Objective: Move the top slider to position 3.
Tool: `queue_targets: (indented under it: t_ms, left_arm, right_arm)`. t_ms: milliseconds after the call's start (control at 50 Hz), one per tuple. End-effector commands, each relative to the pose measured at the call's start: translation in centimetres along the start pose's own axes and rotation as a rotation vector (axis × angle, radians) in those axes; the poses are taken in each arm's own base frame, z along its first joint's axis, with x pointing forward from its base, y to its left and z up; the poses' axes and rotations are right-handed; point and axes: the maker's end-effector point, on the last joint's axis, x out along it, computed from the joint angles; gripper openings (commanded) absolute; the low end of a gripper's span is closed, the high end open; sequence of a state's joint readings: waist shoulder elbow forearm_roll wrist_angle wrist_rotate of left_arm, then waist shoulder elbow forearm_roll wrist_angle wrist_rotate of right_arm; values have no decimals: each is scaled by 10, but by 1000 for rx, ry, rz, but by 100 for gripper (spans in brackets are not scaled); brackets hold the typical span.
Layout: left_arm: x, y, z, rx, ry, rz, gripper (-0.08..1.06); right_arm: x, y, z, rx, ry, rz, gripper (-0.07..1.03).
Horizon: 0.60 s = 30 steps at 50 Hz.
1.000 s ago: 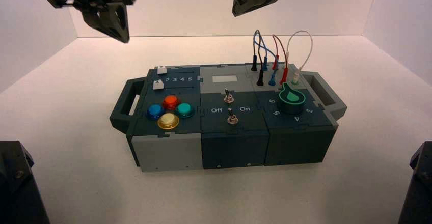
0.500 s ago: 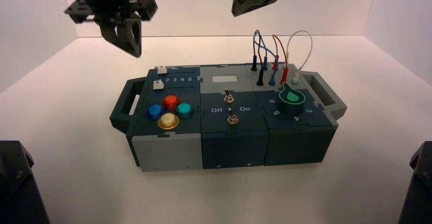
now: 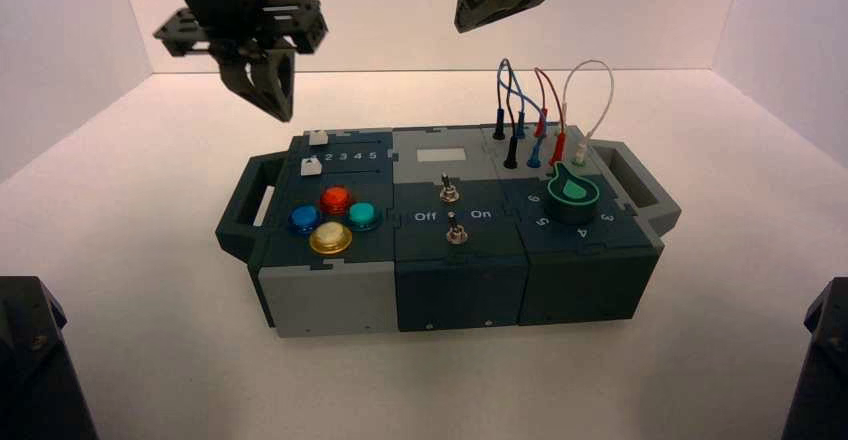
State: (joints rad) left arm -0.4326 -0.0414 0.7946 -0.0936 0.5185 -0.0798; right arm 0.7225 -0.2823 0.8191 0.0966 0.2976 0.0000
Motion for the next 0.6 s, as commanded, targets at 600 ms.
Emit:
queue_targets:
  t_ms: [600]
  left_arm:
    - [13,-20,13,43,-6,-17,-3]
  right_arm:
    - [-4,3,15,0,-42,7,-2]
